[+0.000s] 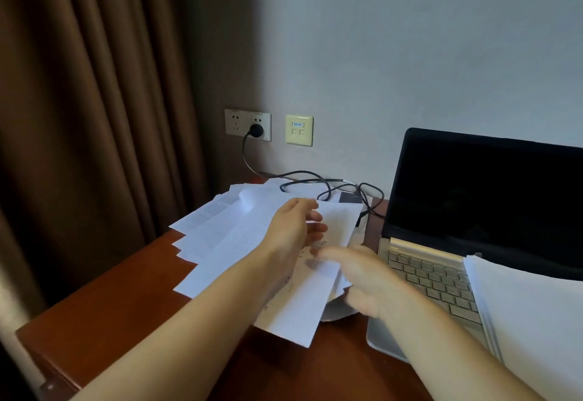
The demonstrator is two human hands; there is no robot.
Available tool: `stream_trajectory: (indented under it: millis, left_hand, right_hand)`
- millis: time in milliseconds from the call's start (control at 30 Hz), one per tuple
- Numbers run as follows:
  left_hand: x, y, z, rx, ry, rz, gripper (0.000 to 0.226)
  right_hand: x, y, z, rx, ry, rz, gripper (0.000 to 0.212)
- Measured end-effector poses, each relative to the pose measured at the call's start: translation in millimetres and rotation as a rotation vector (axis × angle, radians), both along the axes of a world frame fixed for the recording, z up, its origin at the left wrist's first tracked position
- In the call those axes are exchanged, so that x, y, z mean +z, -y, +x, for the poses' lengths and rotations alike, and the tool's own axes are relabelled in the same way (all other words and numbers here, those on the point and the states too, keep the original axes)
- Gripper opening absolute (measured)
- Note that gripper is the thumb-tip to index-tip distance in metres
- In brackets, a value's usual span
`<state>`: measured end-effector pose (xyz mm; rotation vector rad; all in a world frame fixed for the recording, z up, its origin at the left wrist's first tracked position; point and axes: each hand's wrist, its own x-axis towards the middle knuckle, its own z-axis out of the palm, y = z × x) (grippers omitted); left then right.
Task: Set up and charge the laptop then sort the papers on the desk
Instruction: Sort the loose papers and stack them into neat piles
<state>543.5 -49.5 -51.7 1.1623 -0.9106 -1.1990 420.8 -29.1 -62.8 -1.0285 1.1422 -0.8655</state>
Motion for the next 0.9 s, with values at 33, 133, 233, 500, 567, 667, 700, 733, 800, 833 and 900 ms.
stream_trajectory:
  millis: [33,133,233,500,567,667,700,733,800,833,900]
  left_hand:
    - [-1,0,5,-0.015,-0.021,-0.018,0.017]
    - [-3,6,30,0.086,0.124,-0.143,0.014]
    - [-12,11,54,0.251,0.318,-0.188,0.014]
    - [-8,1,66,-0.223,-0.237,-0.042,0.061]
    - [-8,0,68,-0.256,-0.359,0.030,0.050]
    - [-14,2,67,-0.314,-0.510,0.181,0.044]
    - [-16,3,67,-0.308,-0.538,0.212,0.043]
    - [-17,4,67,-0.292,-0.542,0.225,0.042]
    - [-17,4,68,-0.223,-0.521,0.257,0.042]
    - [-16,5,70,-0.173,-0.496,0.283,0.040]
    - [-16,6,73,-0.058,-0.459,0.335,0.033]
  right_hand:
    - [-2,1,0,-0.022,-0.052,0.024,0.024]
    - [2,5,-6,-0.024,-0.105,-0.039,0.023]
    - [23,5,-18,-0.007,-0.086,-0.167,0.026]
    - [60,9,-59,0.143,0.185,-0.340,0.044]
    - [55,16,-68,0.056,0.199,-0.315,0.044]
    - [42,27,-78,-0.038,0.156,-0.227,0.040]
    - [38,31,-80,-0.073,0.105,-0.190,0.037]
    - [34,34,-83,-0.101,0.043,-0.159,0.034]
    - [30,36,-86,-0.100,-0.078,-0.120,0.027]
    - [29,36,-87,-0.085,-0.124,-0.108,0.023]
    - [27,37,-92,-0.046,-0.169,-0.093,0.022]
